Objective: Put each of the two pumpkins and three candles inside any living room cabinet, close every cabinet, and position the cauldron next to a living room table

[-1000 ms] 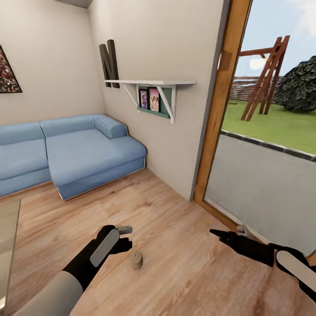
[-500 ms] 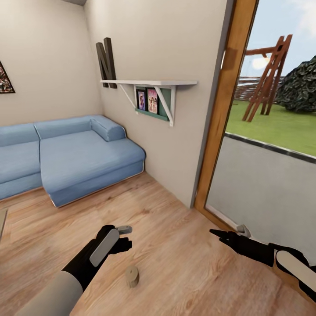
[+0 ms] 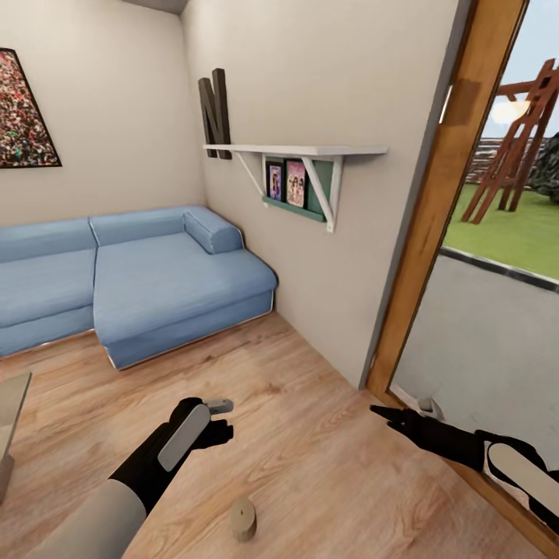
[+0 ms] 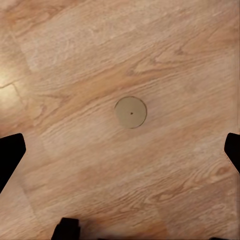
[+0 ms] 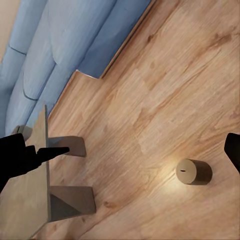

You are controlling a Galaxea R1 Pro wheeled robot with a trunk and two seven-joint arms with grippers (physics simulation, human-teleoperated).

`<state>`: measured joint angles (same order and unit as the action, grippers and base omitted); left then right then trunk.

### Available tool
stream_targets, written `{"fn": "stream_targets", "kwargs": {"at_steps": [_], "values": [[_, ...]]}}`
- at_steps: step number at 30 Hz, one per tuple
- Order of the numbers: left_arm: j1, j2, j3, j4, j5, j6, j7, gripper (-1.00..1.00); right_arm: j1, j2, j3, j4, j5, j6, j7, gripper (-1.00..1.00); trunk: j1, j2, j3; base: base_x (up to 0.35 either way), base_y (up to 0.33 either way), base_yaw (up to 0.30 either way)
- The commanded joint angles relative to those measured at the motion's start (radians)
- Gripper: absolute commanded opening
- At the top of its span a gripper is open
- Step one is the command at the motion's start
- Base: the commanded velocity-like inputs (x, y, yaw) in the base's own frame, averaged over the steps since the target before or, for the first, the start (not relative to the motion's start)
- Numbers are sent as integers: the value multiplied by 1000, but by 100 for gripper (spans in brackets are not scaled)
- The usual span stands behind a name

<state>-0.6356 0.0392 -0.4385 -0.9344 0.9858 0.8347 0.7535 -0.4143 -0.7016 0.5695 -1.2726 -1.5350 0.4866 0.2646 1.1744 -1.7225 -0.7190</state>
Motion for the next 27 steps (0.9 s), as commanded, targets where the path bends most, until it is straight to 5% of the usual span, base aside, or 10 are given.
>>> {"fn": "stream_targets", "kwargs": {"at_steps": [1,7,12,19,27], "values": [[-1,1,-4,-1,12,0,10,100,-1,-1,2,-4,-5,1,2,100,0,-1,-1,61,-18,19],[-1,1,-6,-1,16,1,0,100,-1,-3,2,-39,-5,2,5,100,0,-1,-1,16,-5,5],[-1,1,-2,-1,21,1,-3,100,-1,-4,2,-152,-12,3,2,100,19,-36,-17,1,0,0],[-1,0,1,28,27,0,-13,100,-1,-3,4,-166,-12,-9,4,100,46,-85,-38,0,0,0],[-3,0,5,144,14,-16,-194,100,-1,-1,7,-159,-10,-15,13,100,77,-141,-64,0,0,0]]}}
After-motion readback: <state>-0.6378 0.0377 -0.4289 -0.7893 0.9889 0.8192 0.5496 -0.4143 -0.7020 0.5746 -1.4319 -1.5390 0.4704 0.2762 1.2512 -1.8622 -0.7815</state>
